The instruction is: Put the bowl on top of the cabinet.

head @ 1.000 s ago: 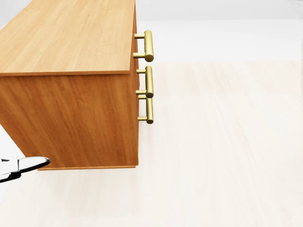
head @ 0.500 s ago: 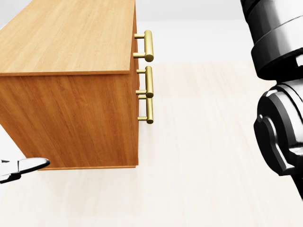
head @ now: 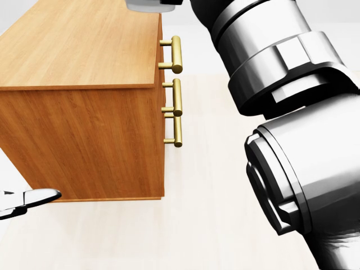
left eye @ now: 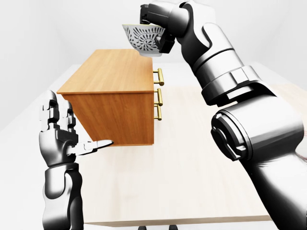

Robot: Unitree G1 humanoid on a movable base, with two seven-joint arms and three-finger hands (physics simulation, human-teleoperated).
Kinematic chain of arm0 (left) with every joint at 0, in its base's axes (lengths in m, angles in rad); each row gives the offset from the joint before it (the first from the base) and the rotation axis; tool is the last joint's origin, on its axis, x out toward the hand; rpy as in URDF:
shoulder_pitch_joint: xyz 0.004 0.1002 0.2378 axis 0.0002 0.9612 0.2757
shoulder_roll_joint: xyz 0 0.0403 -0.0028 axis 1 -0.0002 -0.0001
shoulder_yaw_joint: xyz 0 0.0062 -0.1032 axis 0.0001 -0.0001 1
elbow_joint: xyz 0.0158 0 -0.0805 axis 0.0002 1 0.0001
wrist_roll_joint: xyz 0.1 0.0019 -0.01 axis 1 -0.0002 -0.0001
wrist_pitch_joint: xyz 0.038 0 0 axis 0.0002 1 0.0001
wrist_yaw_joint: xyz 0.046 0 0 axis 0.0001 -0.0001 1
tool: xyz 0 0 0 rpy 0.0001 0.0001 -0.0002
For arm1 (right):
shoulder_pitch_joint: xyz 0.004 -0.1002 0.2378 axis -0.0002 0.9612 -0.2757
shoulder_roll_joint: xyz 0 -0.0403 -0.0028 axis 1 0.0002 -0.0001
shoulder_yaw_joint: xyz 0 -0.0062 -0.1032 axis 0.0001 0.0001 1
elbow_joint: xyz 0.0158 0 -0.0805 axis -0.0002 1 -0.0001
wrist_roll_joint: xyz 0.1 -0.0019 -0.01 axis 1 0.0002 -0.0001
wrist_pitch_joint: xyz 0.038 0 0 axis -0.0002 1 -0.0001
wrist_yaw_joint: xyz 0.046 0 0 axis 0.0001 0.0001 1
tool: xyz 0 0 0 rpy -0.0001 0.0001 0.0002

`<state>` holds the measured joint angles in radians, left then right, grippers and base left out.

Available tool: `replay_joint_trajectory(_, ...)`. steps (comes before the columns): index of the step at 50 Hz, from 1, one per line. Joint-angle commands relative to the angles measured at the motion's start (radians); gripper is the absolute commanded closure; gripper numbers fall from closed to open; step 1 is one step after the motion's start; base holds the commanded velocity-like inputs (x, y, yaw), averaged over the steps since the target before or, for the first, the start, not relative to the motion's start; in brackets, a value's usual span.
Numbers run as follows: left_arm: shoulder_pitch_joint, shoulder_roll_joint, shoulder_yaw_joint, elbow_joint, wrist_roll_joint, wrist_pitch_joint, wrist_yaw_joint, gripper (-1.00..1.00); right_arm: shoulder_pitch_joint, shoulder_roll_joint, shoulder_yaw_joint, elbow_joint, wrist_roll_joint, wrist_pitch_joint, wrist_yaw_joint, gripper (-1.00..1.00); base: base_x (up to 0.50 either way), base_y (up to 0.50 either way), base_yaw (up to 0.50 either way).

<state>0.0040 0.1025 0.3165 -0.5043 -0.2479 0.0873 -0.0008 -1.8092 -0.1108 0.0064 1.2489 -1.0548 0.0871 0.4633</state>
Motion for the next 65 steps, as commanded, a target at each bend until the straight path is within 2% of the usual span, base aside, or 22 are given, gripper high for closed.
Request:
replay_joint_trajectory(1,-0.006,-0.013,-0.025,0.087,0.011,0.0,0.0,-1.0,-0.018,0.068,0.02,0.071,0.01,0.0,-0.032,1.0,0.0,0.0,0.0)
replay_joint_trajectory(29,-0.01,-0.012,-0.024,0.087,0.004,0.0,0.002,-1.0,0.005,0.171,0.047,0.068,0.004,0.0,-0.069,1.0,0.0,0.0,0.0)
replay_joint_trajectory(58,-0.009,-0.012,-0.025,0.099,0.005,0.0,0.001,-1.0,0.057,0.175,0.049,0.071,-0.005,0.0,-0.081,1.0,0.0,0.0,0.0)
replay_joint_trajectory(59,-0.009,-0.013,-0.025,0.099,0.006,0.0,0.0,-1.0,0.056,0.175,0.049,0.071,-0.004,0.0,-0.082,0.88,0.0,0.0,0.0)
replay_joint_trajectory(61,-0.01,-0.012,-0.024,0.101,0.005,0.0,0.001,-1.0,0.053,0.175,0.049,0.071,-0.005,0.0,-0.083,0.22,0.0,0.0,0.0)
replay_joint_trajectory(62,-0.011,-0.012,-0.024,0.101,0.004,0.0,0.001,-1.0,0.051,0.175,0.048,0.071,-0.004,0.0,-0.084,-0.05,0.0,0.0,0.0)
replay_joint_trajectory(63,-0.011,-0.012,-0.024,0.101,0.005,0.0,0.001,-1.0,0.051,0.175,0.048,0.071,-0.004,0.0,-0.084,-0.57,0.0,0.0,0.0)
replay_joint_trajectory(64,-0.011,-0.012,-0.025,0.101,0.004,0.0,0.001,-1.0,0.05,0.175,0.049,0.071,-0.004,0.0,-0.084,-1.0,0.0,0.0,0.0)
replay_joint_trajectory(65,-0.01,-0.012,-0.025,0.1,0.005,0.0,0.001,-1.0,0.048,0.176,0.048,0.07,-0.002,0.0,-0.083,-1.0,0.0,0.0,0.0)
